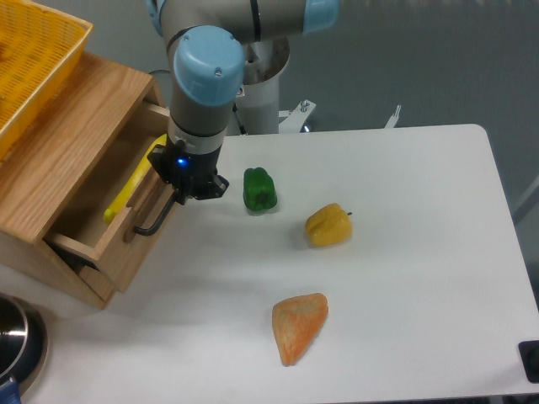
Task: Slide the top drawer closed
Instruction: 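Push the drawer front with the gripper into the cabinet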
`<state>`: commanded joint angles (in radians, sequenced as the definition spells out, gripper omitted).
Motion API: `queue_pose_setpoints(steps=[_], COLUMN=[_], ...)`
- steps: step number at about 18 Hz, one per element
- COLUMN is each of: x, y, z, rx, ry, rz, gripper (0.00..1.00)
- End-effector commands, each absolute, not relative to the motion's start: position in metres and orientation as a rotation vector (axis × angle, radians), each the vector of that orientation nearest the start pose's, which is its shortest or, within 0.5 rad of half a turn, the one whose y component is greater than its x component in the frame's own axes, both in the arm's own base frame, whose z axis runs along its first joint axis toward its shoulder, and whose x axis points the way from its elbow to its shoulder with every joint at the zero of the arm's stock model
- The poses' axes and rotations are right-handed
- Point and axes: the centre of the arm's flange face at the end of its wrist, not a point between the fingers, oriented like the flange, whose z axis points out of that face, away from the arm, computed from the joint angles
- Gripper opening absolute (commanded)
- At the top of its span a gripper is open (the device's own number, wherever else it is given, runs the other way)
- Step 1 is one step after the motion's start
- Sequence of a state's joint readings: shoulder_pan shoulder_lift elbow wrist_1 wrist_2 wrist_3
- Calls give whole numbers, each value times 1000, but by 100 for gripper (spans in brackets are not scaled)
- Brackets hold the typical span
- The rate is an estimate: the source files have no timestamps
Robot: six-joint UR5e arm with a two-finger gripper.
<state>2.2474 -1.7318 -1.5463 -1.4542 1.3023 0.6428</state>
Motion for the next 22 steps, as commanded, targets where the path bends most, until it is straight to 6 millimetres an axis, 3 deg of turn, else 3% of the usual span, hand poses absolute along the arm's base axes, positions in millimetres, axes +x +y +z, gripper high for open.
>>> queue_pose_setpoints(steps=[22], x=[-171], y=[551], z=[432], rx=[-2987], ry=[-22], rz=[-356], gripper=[0])
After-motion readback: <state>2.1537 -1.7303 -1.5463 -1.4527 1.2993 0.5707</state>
